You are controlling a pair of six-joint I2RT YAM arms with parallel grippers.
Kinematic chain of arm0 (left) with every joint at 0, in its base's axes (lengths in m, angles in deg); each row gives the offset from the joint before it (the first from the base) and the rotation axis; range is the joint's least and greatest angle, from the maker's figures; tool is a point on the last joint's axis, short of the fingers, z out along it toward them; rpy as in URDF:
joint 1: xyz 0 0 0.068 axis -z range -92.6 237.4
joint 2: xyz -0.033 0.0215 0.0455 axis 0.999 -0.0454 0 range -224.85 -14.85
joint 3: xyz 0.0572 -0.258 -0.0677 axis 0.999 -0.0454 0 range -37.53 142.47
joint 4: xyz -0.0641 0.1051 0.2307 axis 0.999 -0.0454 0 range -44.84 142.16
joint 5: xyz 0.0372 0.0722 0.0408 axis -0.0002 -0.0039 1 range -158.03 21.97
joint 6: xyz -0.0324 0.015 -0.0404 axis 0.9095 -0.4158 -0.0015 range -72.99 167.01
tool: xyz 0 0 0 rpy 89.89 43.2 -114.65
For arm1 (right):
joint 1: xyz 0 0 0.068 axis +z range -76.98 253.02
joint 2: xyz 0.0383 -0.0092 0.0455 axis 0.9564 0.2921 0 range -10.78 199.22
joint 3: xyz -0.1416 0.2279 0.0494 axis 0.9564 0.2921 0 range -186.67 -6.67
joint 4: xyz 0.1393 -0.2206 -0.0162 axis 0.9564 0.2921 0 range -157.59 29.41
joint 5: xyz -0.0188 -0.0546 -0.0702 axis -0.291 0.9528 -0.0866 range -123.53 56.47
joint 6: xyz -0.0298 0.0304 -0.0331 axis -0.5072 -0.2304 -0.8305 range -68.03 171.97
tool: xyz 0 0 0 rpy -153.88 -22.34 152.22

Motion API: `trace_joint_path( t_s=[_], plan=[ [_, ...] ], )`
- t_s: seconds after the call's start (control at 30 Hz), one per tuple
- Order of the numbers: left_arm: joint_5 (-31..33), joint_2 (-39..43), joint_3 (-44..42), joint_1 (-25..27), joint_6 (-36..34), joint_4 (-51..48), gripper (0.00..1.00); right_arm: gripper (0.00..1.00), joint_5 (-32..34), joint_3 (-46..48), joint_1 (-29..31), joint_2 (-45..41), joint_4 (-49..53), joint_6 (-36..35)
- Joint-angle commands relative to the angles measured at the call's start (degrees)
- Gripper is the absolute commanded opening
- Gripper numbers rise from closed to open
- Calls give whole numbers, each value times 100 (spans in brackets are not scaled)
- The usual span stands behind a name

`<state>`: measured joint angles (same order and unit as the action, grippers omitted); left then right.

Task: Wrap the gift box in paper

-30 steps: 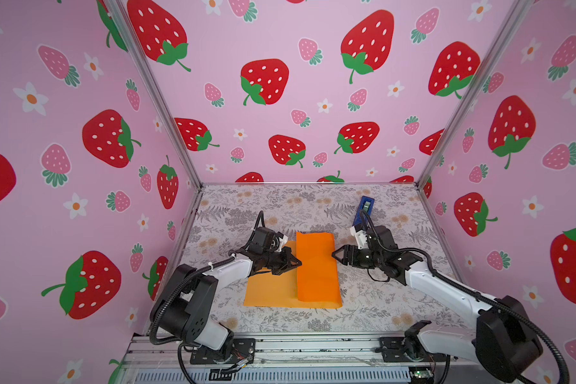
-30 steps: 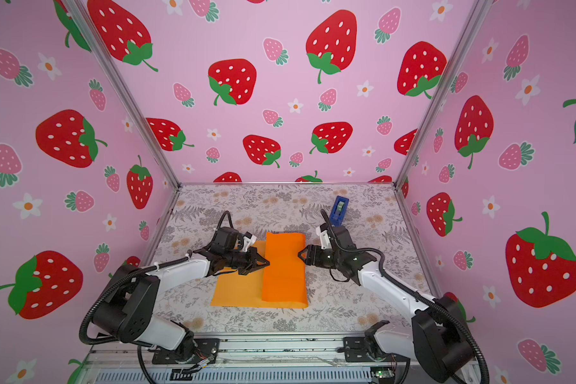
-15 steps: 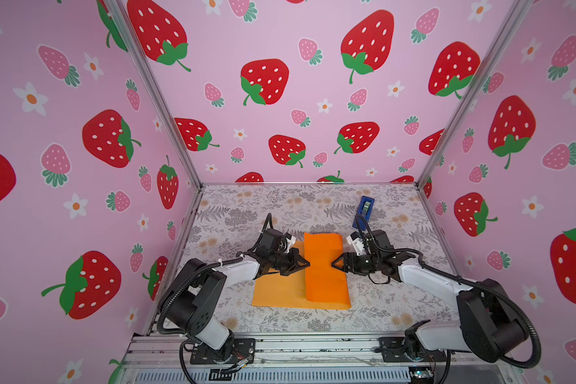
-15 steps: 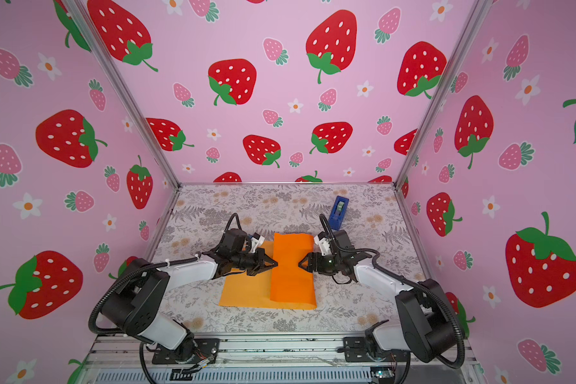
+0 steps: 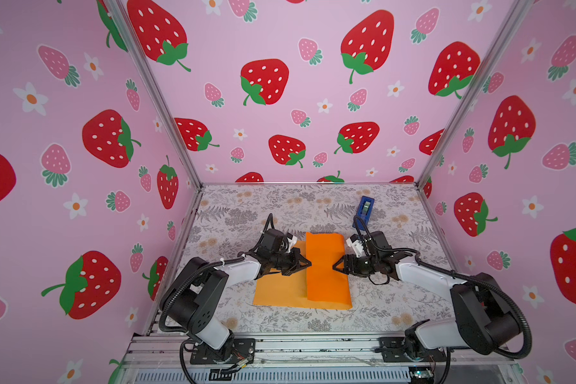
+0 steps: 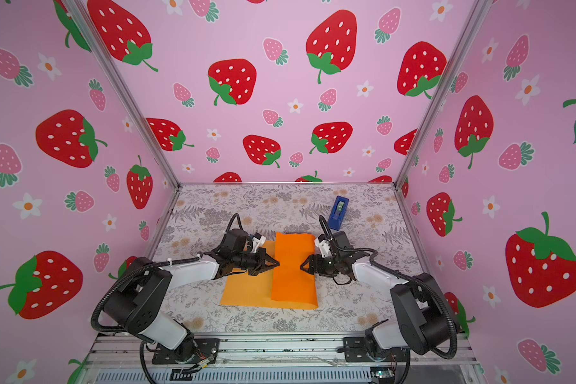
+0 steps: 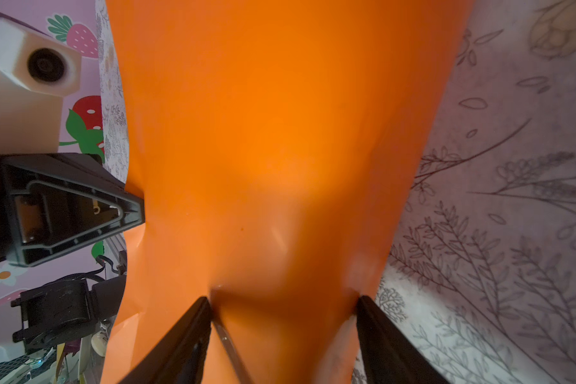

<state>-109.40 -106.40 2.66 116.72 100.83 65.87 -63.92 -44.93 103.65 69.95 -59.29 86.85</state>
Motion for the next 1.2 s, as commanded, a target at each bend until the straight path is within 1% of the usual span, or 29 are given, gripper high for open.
trace_joint_path(
  t_s=[0.0, 0.07, 0.13, 0.17, 0.23, 0.3, 0.37, 0.43, 0.5, 0.63, 0.8, 0.9, 1.03, 1.17],
  plan=[
    [375, -266, -28, 91, -47, -635, 7, 69, 683, -219, 21, -269, 632, -122],
    [375, -255, -28, 91, -65, -644, 7, 69, 905, -365, 22, -541, 757, -91],
    [377, -245, -41, 91, -67, -667, 7, 69, 938, -490, 22, -769, 759, -30],
    [383, -248, -38, 91, -76, -668, 7, 67, 835, -521, 30, -869, 691, 11],
    [379, -266, -39, 91, -87, -680, 7, 60, 469, -487, 36, -979, 422, 147],
    [375, -286, -29, 91, -91, -677, 7, 47, 8, -385, 85, -1000, 10, 379],
    [375, -306, -20, 91, -81, -676, 7, 30, -479, -280, 149, -855, -408, 661],
    [368, -310, -17, 91, -87, -673, 7, 21, -805, -226, 266, -663, -726, 778],
    [370, -310, -12, 90, -87, -683, 7, 15, -966, -182, 425, -448, -990, 891],
    [370, -298, -20, 91, -106, -708, 7, 11, -1175, -108, 586, -128, -1415, 1083],
    [383, -299, 13, 96, -155, -779, 7, 8, -877, -29, 609, 118, -1194, 924],
    [446, -229, 106, 91, -292, -1022, 8, 7, -686, 41, 611, 211, -1012, 842],
    [562, -67, 305, 62, -522, -1457, 14, 6, -528, 194, 607, 324, -953, 802],
    [728, 213, 503, 0, -754, -1967, 23, 6, -472, 266, 608, 395, -960, 784]
  ],
)
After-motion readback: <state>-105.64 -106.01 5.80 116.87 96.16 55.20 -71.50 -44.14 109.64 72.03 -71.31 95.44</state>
